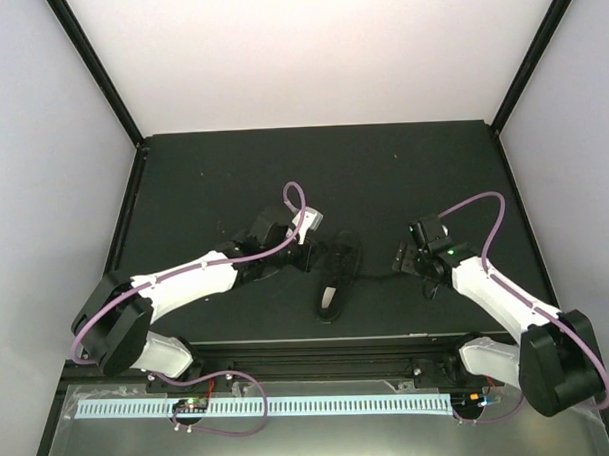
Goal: Tie the shoes
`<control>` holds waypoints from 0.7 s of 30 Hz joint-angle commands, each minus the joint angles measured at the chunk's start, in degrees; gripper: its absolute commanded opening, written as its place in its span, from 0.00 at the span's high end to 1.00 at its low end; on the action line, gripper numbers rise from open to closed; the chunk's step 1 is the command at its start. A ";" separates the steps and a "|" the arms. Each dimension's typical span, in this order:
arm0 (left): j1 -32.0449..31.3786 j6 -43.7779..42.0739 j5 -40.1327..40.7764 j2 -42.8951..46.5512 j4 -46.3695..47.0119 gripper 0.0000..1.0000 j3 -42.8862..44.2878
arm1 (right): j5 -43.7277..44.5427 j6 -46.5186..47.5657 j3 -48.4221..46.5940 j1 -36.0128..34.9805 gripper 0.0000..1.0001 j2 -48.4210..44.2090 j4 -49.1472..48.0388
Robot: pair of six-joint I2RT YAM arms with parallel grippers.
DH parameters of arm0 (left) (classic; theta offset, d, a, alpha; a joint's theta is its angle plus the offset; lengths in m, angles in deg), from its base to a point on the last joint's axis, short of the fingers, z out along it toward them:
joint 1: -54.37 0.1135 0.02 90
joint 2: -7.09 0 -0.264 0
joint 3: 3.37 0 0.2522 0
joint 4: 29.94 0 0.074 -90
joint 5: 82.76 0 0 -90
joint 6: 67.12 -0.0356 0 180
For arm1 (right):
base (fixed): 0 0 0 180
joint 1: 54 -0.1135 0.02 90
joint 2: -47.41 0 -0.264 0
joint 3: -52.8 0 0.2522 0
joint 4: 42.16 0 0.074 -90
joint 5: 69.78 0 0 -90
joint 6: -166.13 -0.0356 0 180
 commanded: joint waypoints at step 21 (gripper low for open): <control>1.39 2.34 -6.40 0.06 -6.13 0.98 3.27 | -2.08 -0.32 2.59 0.28 0.69 14.83 -9.36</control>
